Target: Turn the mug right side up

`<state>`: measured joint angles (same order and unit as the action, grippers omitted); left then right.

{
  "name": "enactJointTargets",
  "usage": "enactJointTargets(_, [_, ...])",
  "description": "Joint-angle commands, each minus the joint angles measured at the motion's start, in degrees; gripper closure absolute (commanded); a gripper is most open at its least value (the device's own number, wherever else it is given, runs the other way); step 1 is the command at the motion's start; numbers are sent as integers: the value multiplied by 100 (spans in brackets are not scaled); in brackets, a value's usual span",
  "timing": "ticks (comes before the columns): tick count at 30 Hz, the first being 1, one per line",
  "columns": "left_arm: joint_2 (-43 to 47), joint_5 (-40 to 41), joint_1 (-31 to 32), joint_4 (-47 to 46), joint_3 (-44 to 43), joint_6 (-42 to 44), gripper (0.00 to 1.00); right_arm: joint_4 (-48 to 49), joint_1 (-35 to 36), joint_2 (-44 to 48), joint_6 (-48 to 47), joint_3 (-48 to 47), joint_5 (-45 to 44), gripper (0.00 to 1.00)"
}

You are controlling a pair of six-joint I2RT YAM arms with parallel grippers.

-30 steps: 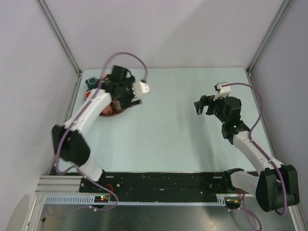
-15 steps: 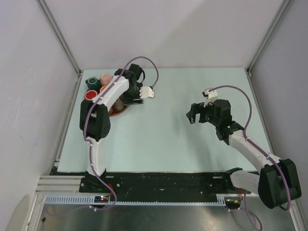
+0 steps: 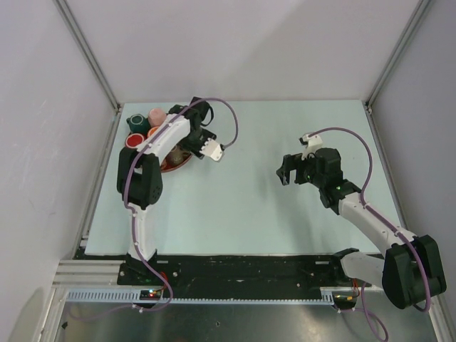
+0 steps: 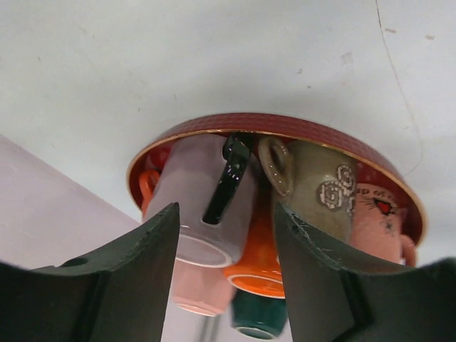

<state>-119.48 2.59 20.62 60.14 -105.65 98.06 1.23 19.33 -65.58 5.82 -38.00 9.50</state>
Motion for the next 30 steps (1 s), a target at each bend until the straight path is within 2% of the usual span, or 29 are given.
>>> enactJointTargets(1, [304, 1, -54, -174, 153, 1647, 40, 1, 40, 48, 77, -199, -69, 0])
enactJointTargets(19, [-264, 720, -124, -541, 118, 2425, 44, 17, 43, 19, 132, -200, -25, 0])
enactJointTargets(30, [-428, 705, -120, -1166, 497, 2785, 57, 13, 43, -61, 277, -201, 110, 0])
